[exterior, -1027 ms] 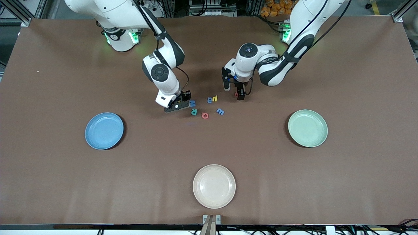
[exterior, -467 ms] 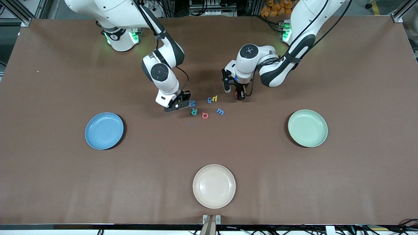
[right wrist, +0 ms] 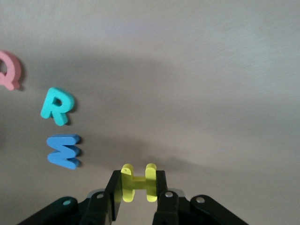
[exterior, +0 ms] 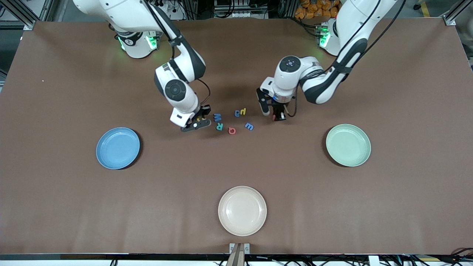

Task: Sort uppercase to blue plate, lowercase to green plate
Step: 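Release the H onto the blue plate while the left gripper releases the w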

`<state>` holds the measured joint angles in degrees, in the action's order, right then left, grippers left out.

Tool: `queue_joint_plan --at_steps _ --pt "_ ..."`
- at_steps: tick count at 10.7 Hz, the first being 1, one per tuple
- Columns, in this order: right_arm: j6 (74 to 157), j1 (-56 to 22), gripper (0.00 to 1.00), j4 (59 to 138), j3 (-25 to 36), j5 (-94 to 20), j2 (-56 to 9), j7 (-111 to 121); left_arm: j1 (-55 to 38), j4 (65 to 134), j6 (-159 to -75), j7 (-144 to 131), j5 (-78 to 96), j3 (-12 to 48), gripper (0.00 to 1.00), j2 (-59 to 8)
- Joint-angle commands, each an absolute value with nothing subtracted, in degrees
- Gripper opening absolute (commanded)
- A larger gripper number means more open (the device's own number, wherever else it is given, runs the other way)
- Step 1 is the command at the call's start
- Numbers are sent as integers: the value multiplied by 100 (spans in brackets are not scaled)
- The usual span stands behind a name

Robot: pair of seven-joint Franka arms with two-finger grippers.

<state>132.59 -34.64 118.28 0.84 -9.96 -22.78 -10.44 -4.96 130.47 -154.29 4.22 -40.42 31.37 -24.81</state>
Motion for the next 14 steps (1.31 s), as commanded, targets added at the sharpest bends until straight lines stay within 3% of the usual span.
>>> queue_joint_plan --at_steps 1,3,5,10,12,13,14 --pt "12580 -3384 9 11612 603 -1020 -2066 -250 -81 13166 -15058 343 -3650 3164 0 -1734" --pt "12262 -3392 9 11444 1297 -1020 -2074 751 227 13122 -14601 378 -3149 3164 0 -1259" --pt "12270 -3271 9 11435 1651 -959 -2100 1333 630 12886 -14118 378 -2796 3155 0 -1230" --pt "12935 -2270 10 11426 1705 -237 -2442 2809 1169 12850 -14054 378 -2515 2392 0 -1572" --pt "13314 -2067 11 11426 1696 -255 -2662 3136 1178 12683 -14054 387 -2164 2189 35 -1801" --pt "13394 -2057 11 11434 1696 -255 -2733 3172 1178 12604 -14054 387 -2084 2171 60 -1854" --pt "13438 -2057 12 11435 1696 -264 -2759 3182 1178 12517 -14054 387 -2083 2066 100 -1872"
